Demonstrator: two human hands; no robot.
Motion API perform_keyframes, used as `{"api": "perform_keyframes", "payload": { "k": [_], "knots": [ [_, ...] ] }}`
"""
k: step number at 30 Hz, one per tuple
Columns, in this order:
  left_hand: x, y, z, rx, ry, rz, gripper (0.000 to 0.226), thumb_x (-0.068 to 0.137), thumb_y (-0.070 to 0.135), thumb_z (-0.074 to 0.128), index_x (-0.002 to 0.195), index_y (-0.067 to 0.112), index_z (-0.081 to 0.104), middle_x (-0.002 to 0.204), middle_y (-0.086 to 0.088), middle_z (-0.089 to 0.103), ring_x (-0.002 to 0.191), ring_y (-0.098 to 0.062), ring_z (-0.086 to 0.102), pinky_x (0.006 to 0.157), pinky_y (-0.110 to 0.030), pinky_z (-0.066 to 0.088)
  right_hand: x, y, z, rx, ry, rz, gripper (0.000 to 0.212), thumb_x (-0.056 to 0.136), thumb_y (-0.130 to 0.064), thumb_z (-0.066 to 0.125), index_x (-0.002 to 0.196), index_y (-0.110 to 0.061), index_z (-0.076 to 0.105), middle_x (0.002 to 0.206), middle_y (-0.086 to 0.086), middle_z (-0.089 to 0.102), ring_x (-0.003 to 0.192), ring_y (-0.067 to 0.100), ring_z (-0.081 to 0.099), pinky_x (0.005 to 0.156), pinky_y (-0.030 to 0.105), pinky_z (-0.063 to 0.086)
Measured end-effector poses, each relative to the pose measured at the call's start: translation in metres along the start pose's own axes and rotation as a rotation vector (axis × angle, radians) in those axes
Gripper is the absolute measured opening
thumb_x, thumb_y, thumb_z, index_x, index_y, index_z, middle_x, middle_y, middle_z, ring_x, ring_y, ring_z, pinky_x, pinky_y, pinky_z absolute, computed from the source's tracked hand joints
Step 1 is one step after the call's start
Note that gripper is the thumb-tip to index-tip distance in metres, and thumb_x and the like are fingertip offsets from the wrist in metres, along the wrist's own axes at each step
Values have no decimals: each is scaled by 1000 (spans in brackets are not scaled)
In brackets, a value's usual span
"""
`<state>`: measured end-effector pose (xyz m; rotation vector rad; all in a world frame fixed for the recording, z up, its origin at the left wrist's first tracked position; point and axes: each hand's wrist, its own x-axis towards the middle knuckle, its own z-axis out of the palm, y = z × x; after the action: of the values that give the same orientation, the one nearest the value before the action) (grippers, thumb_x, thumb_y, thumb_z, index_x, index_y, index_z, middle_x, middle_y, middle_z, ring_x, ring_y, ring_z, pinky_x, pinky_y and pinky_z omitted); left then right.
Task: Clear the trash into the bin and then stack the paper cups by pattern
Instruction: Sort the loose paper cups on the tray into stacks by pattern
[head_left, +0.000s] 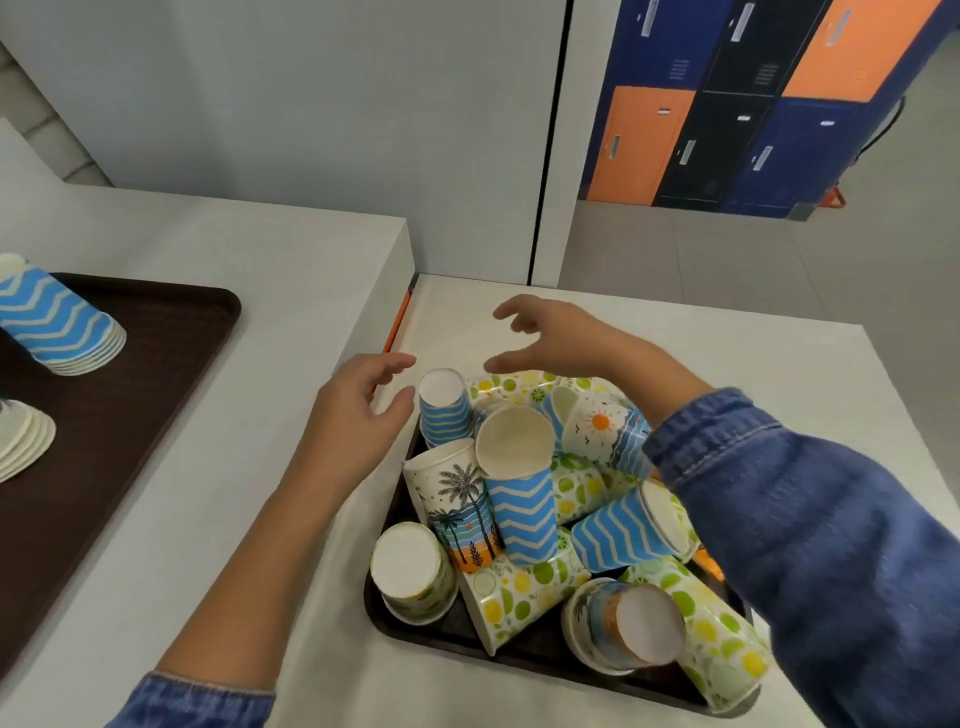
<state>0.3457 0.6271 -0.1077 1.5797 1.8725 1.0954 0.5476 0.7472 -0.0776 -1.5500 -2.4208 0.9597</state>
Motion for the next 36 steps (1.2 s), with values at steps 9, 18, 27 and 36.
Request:
{"api": "perform_keyframes", "payload": {
  "k": [9, 18, 27, 36],
  "knots": [
    [-25, 70, 44, 73, -114, 340, 25, 85, 23, 67, 110, 25, 66, 107, 13, 57, 103, 3, 48, 86, -1, 32, -125, 94, -35, -103, 339, 177, 28, 82, -31, 71, 108, -25, 64, 109, 1, 63, 99, 15, 57, 87, 33, 47],
    [-55, 62, 68, 708, -343, 882, 49, 57, 26, 83, 103, 18, 70, 107, -6, 66, 105, -25, 56, 89, -41, 46, -191, 114, 26, -202, 450, -152, 44, 68, -16, 81, 109, -19, 65, 110, 3, 61, 100, 22, 59, 81, 33, 49],
    [-69, 30, 22, 346, -125, 360, 54, 75, 50, 54, 122, 23, 60, 120, 3, 54, 116, -14, 45, 97, -30, 34, -180, 104, 56, -765, 228, -485, 70, 49, -8, 81, 117, -16, 66, 114, 8, 65, 108, 27, 61, 97, 41, 47],
    [-70, 43, 24, 237, -142, 258, 62, 75, 38, 74, 131, 27, 51, 123, 15, 42, 118, 3, 33, 99, -20, 27, -145, 90, 38, -504, 377, 150, 69, 80, -56, 60, 133, -15, 44, 122, 5, 52, 114, 25, 50, 91, 38, 41]
  ]
}}
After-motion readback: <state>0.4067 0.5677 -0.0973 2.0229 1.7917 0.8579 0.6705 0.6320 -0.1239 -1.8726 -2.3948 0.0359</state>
